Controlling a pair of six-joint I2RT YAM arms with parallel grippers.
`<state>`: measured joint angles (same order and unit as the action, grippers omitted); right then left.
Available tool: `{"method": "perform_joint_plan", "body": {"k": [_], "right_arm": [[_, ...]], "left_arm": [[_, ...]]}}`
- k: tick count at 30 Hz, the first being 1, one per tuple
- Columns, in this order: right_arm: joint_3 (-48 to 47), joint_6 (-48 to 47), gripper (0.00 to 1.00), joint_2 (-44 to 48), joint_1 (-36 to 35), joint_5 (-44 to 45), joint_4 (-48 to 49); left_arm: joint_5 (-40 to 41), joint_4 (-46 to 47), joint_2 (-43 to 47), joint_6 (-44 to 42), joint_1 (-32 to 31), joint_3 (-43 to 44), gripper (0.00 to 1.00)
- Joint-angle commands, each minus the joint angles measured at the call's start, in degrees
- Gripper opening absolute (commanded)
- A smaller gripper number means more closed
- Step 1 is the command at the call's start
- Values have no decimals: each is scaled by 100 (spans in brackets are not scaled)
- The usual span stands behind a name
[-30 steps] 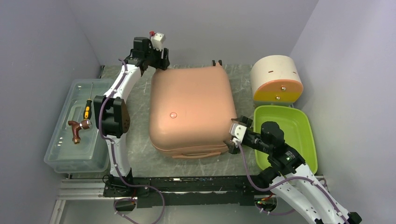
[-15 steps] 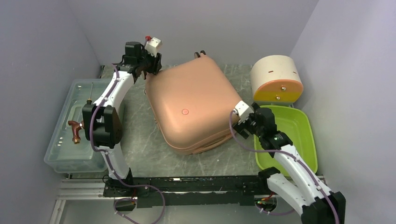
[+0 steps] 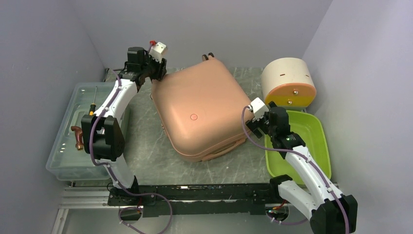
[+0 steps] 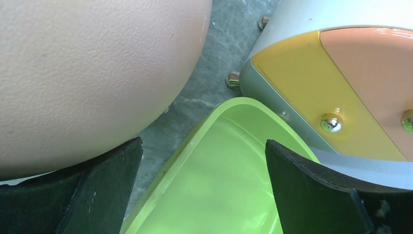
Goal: Open, take out, and arrange the luggage
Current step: Adjust the luggage at the center of the board.
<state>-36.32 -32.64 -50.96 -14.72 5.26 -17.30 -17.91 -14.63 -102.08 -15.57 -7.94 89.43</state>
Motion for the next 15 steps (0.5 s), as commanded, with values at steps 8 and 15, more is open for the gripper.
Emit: {"method": "perform_joint_plan", "body": {"k": [8,15], "right_arm": [[-125,331,100,-92,4,43,404],[-437,505,100,-547,5,336,704]], "left_arm": [[-494,-2802,-325,-120,-181,-752,50],[-635,-3160,-6,-359,-181,-1229,49]]}}
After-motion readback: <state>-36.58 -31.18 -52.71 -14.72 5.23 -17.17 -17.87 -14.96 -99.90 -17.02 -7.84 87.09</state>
